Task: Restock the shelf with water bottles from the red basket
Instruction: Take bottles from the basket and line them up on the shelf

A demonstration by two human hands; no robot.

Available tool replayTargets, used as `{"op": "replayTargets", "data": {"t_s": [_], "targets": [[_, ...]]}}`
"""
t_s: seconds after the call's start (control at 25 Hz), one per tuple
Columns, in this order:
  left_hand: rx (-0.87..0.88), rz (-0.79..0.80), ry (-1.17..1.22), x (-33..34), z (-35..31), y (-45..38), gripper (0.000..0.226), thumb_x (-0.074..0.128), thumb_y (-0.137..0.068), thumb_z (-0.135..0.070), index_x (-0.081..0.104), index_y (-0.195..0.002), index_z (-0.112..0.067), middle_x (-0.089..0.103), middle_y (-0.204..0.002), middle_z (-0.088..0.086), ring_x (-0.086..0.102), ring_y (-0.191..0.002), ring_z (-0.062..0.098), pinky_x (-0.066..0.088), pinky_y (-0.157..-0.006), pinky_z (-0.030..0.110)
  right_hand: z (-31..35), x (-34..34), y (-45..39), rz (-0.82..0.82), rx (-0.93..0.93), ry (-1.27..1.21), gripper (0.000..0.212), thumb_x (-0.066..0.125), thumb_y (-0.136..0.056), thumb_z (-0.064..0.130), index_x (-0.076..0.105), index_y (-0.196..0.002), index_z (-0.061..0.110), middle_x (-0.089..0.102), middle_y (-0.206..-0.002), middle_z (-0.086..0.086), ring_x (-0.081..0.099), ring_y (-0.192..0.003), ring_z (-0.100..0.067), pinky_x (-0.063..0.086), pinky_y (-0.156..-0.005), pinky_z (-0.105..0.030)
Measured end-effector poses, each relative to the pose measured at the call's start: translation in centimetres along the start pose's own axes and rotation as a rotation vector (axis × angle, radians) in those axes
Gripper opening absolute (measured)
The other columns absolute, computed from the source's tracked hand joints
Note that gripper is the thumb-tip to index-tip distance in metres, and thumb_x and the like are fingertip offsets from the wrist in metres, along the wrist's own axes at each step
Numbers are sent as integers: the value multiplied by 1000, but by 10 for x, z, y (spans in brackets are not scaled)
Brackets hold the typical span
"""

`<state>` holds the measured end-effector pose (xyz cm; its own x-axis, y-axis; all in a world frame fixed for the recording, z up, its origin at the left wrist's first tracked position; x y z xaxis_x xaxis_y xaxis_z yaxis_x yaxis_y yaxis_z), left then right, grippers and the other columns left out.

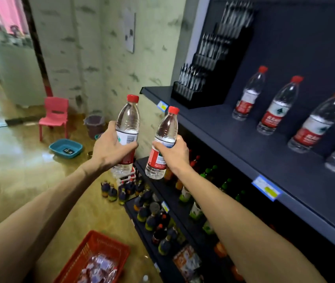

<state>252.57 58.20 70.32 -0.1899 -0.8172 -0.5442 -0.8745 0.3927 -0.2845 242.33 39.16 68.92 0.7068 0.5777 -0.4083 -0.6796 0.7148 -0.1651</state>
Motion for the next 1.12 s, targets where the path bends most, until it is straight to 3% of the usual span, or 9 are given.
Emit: {"op": "replayTargets", "data": {"t_s": [0.16,0.4,0.64,0.84,1.12], "targets": [[64,-3,66,-1,-37,-13,56,82,-78,-39,43,-113,-21,65,-109,-4,63,-99,20,44,-82,33,27,-43,-3,-66,-58,32,58,86,-68,50,65,-114,23,74,-108,5,71,-101,-15,59,-90,-42],[202,57,112,9,-103,-33,62,80,-84,-43,39,-124,-19,59,-117,-4,58,-105,18,40,-87,31,55,-118,-6,-208,-81,23,56,88,-72,44,61,-115,22,72,-109,6,69,-103,-14,58,-91,-38],[316,158,121,51,-159,-50,68,78,-86,-46,38,-130,-12,57,-120,-3,58,-107,17,41,-85,31,45,-182,-21,-305,-57,-4,52,89,-71,39,63,-113,22,73,-108,8,70,-100,-10,58,-92,-35],[367,205,187,98,-203,-66,68,79,-86,-42,39,-131,-12,56,-121,-3,58,-112,17,45,-95,33,18,-235,-53,-367,-35,24,67,86,-56,54,64,-112,25,74,-103,10,71,-97,-9,59,-92,-39],[339,260,207,144,-201,-98,73,80,-80,-50,39,-130,-18,61,-124,-5,62,-115,18,49,-104,42,-8,-264,-94,-424,-6,-18,56,91,-73,28,62,-120,17,72,-112,3,69,-102,-15,56,-92,-33]]}}
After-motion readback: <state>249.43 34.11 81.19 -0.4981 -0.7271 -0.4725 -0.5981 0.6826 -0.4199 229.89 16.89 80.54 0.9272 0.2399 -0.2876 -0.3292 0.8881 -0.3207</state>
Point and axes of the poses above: each hand's wrist, its own y-axis away from the middle knuckle, its own x-axis out of the palm, z = x × y, the point moved 3 cm from there along -y, towards the middle knuckle
